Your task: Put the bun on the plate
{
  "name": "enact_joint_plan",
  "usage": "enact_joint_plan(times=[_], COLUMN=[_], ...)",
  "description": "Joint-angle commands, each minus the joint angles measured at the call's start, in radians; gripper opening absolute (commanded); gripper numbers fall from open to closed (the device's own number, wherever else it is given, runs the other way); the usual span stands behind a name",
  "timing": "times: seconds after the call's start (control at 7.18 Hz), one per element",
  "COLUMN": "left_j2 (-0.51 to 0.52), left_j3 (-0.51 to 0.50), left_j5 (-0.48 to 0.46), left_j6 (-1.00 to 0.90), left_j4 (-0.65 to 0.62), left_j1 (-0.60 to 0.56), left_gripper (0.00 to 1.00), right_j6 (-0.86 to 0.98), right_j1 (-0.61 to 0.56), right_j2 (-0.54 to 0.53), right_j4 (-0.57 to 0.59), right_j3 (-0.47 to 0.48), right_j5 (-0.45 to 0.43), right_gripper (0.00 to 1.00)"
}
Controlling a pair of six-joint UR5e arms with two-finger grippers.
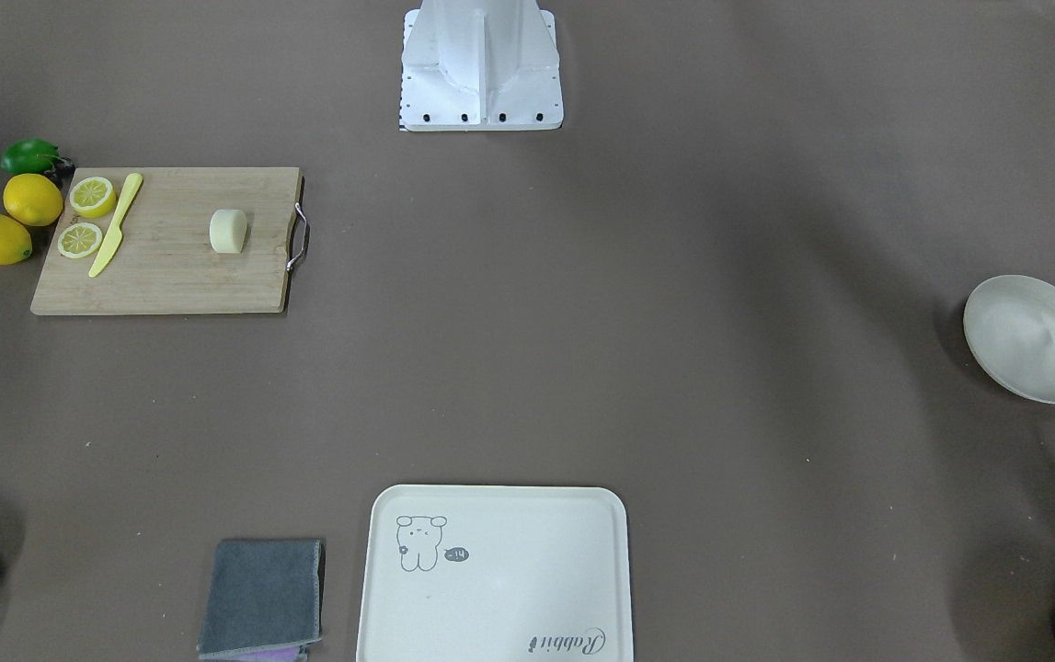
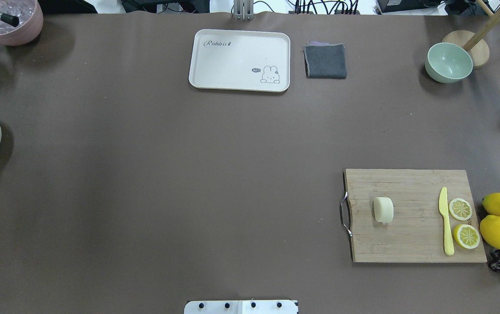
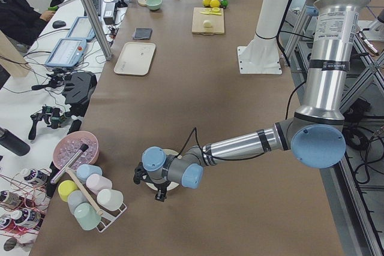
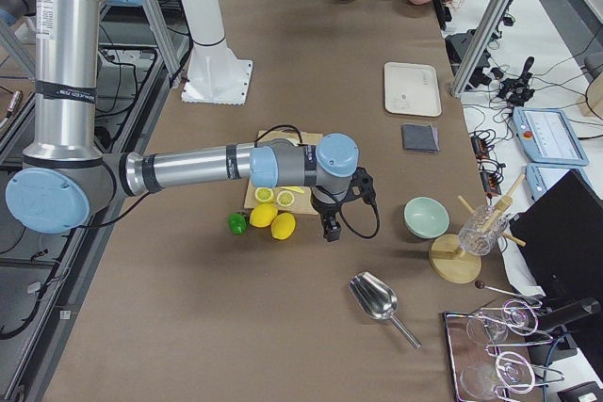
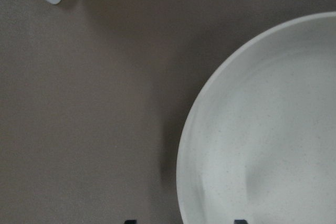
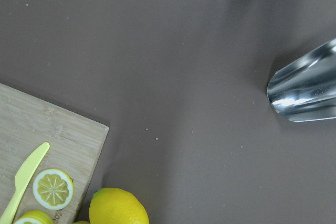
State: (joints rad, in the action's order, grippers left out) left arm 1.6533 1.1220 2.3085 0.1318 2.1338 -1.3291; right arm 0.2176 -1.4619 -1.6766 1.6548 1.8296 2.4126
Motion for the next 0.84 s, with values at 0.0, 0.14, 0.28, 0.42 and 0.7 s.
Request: enact_joint_plan(times=[0.0,0.14,0.28,0.42,0.7], left_j2=[0.003,0.003,0.003,0.000,0.002], left_j3=[-0.001,-0.001,-0.002,-0.001,-0.001], left_j5=[0.000,0.000,0.000,0.000,-0.006], left_j6=[0.000,0.000,-0.001,-0.001,0.002], left_j4=[0.000,0.000,0.000,0.002,0.000], left_j1=[0.019,0.019,0.019,0.019,0.019], left_gripper=[0.81,0.78,0.77,0.61,0.00], right_j6=[0.000,-0.001,-0.001,-0.001,-0.003], right_j1=[0.005,0.005,0.005,0.005,0.006], right_j2=[0.001,0.002,0.002,0.002,0.000], right_j4=[-0.001,-0.001,-0.001,0.000,0.000], right_j3=[0.002,0.003,0.010,0.013,0.019], right_j5=[0.000,0.000,0.000,-0.001,0.002], right_gripper=[1.00,1.00,1.00,1.00,1.00])
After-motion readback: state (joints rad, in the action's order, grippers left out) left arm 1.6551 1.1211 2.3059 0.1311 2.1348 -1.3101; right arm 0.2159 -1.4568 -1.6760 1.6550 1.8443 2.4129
